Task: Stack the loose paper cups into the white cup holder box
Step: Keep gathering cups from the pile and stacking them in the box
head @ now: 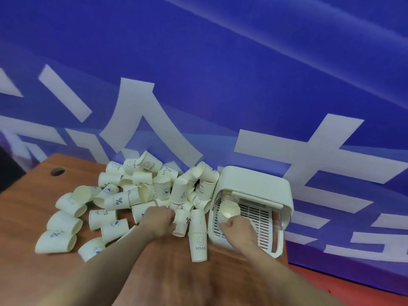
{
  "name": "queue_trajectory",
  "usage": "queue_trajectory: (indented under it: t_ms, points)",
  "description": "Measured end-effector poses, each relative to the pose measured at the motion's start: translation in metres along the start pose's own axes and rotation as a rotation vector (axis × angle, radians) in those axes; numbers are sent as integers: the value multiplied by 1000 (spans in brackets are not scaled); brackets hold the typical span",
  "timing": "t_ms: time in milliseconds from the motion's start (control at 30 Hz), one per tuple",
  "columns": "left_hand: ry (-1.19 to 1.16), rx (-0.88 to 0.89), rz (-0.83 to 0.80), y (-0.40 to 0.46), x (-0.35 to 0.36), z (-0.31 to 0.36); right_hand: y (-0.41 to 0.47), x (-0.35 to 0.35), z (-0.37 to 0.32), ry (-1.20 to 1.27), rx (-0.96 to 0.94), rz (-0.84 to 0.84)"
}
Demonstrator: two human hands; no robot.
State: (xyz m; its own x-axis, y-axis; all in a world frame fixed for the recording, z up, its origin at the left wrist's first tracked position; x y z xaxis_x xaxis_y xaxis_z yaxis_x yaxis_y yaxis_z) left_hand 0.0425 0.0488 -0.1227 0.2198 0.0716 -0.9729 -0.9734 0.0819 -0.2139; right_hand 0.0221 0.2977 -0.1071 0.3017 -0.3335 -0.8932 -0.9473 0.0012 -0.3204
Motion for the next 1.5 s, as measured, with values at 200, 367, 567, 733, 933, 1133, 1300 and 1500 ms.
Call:
queue_trajectory:
  t_ms: [200,367,567,733,933,1133,1300,1500]
  points:
    - [-4,-109,9,-36,-4,-50,-12,16,-47,-26,-109,-31]
    - [-72,-167,7,-52,-6,-102,-11,30,-84,-87,-221,-46]
    - [-40,-221,-11,-52,-11,-153,1,49,-129,-149,-294,-53]
    - [17,-220,-58,-33,-14,-184,18,71,-160,-222,-332,-59]
    - [200,-64,-209,0,-9,-193,43,104,-186,-289,-403,-95]
    - [272,188,-245,37,5,-192,71,134,-197,-362,-433,-162]
    - [323,295,-316,56,11,-185,90,152,-201,-386,-461,-194]
    - [290,261,-414,60,19,-179,94,161,-198,-393,-476,-199]
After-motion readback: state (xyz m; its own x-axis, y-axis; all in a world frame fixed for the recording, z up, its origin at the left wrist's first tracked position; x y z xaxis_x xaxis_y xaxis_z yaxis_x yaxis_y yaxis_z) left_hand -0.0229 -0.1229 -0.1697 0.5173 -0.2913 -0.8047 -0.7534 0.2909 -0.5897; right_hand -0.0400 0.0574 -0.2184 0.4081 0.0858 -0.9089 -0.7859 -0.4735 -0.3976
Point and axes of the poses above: each hand's wrist, its own y-axis towards the middle knuckle, its own x-axis out of the palm, z = x × y, the point moved 5 cm from there along y, towards the middle knuckle, and after that the axes turned 9 degrees about -y, right-handed, at the moved point
